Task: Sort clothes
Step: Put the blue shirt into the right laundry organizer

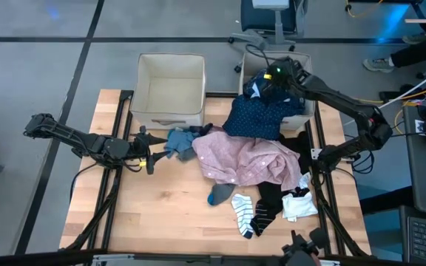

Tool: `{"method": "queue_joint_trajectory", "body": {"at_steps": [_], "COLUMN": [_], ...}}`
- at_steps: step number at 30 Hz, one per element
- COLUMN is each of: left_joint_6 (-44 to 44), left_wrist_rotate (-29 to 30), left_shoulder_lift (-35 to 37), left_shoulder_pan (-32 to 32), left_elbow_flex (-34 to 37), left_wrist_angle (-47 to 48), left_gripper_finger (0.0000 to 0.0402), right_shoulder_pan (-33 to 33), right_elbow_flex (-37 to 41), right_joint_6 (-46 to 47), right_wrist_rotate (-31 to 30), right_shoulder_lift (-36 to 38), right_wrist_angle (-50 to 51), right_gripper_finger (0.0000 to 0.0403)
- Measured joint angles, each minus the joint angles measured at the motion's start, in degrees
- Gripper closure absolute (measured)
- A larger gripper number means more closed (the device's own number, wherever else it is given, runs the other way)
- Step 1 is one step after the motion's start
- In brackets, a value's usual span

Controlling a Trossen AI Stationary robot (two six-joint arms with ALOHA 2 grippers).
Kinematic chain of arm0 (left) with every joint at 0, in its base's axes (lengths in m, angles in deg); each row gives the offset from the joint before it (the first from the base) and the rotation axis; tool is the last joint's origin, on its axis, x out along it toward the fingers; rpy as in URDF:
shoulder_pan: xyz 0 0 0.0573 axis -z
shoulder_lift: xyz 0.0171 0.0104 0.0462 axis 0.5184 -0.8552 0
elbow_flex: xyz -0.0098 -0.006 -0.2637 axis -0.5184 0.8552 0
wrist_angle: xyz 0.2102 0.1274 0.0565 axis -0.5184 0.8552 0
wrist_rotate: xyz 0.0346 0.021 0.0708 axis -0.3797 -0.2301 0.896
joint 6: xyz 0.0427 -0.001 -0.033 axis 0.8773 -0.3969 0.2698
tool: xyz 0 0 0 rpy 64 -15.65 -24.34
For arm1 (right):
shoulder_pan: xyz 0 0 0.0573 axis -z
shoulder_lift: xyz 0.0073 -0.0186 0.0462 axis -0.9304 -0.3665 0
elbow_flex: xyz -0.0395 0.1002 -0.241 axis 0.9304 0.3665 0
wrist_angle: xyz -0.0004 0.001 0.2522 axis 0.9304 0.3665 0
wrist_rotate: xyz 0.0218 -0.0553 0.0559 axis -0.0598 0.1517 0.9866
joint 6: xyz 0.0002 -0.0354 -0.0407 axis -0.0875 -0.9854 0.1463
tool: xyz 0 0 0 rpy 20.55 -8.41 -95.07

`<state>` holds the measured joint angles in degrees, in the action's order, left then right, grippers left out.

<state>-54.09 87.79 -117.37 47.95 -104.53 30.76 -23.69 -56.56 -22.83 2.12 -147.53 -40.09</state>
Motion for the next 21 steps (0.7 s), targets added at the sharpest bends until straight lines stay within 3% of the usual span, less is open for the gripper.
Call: {"method": "queue_joint_trajectory", "body": {"at_steps": [7,12,21], "left_joint_6": [0.0,-0.3,-0.5], "left_wrist_rotate": [0.0,0.0,0.0], "left_shoulder_lift": [0.0,0.0,0.0], "left_shoulder_pan": [0.0,0.0,0.0], "left_elbow_flex": [0.0,0.0,0.0], "left_wrist_angle": [-0.2,-0.4,-1.1], "left_gripper_finger": [0.0184,0.0184,0.0184], "right_shoulder_pan": [0.0,-0.1,-1.0], "right_elbow_flex": [7.1,8.1,-3.4], "right_joint_6": [4.9,3.5,0.0], "right_wrist_rotate": [1.3,0.4,-1.9], "right_shoulder_lift": [0.0,0.0,1.5], "right_wrist_angle": [-7.3,-8.1,1.2], "right_gripper_finger": [0.0341,0.029,0.0179]}}
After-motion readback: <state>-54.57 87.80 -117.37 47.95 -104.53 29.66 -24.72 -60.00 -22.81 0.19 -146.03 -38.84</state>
